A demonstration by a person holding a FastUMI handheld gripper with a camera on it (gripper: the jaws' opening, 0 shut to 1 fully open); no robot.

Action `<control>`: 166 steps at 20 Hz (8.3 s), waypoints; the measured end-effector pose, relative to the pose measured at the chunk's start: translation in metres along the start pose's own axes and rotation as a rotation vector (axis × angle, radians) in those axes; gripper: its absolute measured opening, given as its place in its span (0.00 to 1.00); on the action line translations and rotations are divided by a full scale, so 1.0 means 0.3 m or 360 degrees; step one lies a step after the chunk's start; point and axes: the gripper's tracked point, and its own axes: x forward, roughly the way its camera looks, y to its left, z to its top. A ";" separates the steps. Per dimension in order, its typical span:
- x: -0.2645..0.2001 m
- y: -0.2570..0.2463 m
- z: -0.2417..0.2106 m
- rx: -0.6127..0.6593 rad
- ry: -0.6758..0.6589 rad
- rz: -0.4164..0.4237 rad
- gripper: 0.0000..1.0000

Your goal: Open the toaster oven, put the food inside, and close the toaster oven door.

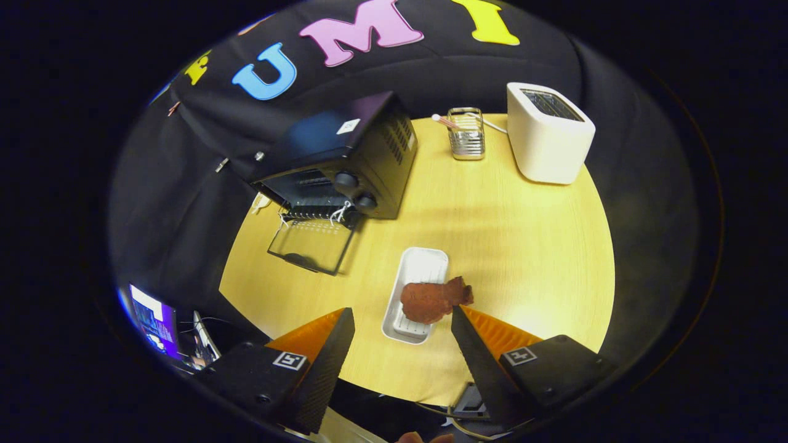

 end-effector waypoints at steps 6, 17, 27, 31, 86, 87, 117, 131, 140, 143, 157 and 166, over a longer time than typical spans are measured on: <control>0.130 -0.118 -0.002 0.0014 0.0225 0.0100 0.98; 0.247 -0.151 -0.039 0.0094 0.0435 0.0283 0.50; 0.054 -0.086 0.054 0.0165 -0.0011 0.0190 0.15; -0.052 0.081 0.078 0.0173 -0.0199 0.0182 0.15; 0.558 0.864 0.174 0.0241 -0.0614 -0.0230 0.98; 0.564 0.874 0.135 0.0216 -0.0573 -0.0229 0.98; 0.825 0.754 -0.125 0.0098 -0.0157 -0.0720 0.98; 0.675 0.822 -0.063 0.0060 -0.0320 -0.0607 0.98; 0.588 0.865 0.030 -0.0023 -0.0490 -0.0574 1.00; 0.541 0.877 0.097 -0.0017 -0.0581 -0.0570 0.99; 0.008 0.835 0.404 -0.0078 -0.1215 -0.0599 0.99; -0.354 0.850 0.495 -0.0241 -0.1535 -0.0652 0.99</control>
